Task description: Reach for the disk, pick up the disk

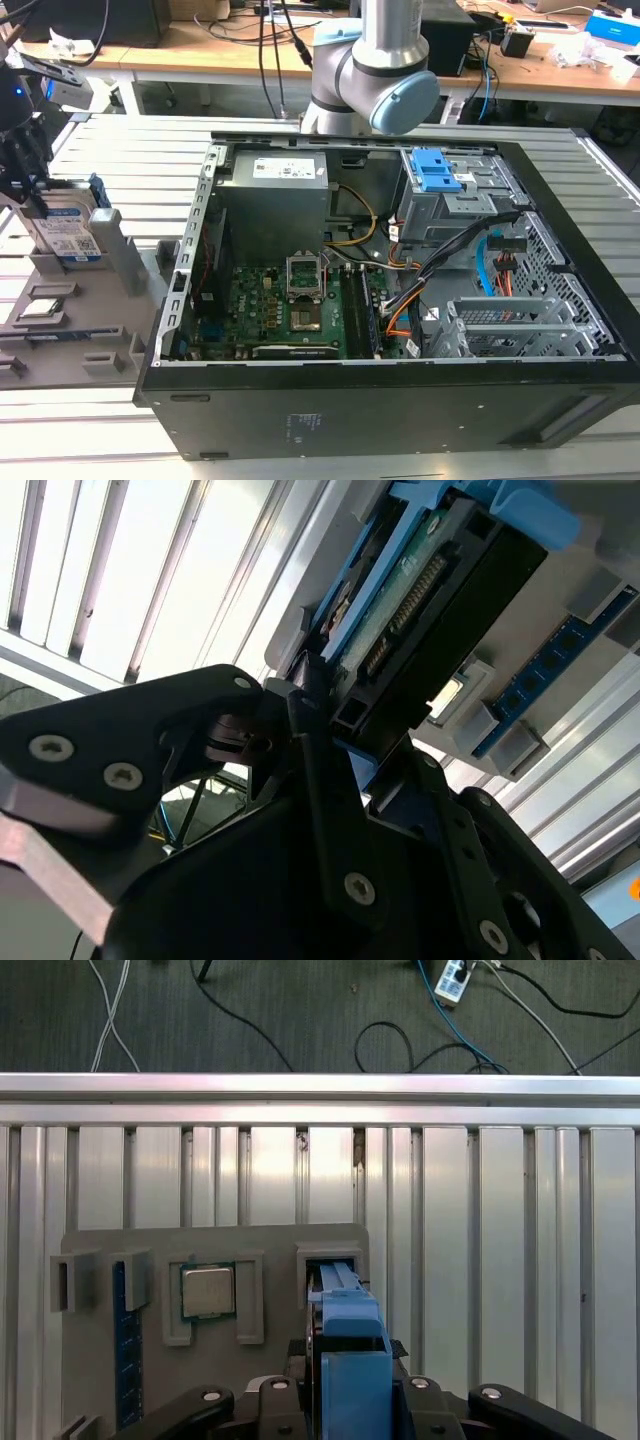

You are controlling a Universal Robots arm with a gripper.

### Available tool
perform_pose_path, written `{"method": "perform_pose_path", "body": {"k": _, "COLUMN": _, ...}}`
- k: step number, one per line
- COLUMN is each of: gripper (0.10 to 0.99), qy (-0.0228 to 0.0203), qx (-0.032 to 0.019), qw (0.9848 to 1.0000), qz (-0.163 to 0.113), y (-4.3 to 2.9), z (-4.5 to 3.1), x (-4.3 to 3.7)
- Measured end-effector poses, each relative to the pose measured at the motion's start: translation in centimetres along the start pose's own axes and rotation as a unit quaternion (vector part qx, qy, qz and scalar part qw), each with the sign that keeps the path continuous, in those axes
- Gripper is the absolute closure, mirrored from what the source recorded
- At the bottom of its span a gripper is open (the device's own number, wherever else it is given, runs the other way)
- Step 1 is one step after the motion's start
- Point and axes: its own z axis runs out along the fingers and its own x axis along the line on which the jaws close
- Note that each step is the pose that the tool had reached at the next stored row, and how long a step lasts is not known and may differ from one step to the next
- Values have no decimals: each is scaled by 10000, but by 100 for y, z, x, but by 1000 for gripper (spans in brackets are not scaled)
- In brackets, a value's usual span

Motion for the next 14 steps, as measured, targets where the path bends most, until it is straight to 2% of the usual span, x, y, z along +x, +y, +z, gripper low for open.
{"method": "perform_pose_path", "body": {"k": 10, "gripper": 722, "qy": -1, "qx": 1, "qw": 10000, "qz": -1, "y": 0, "z": -6, "x": 0}}
{"method": "perform_pose_path", "body": {"k": 14, "gripper": 722, "qy": 0, "qx": 0, "qw": 10000, "qz": -1, "y": 2, "z": -66, "x": 0}}
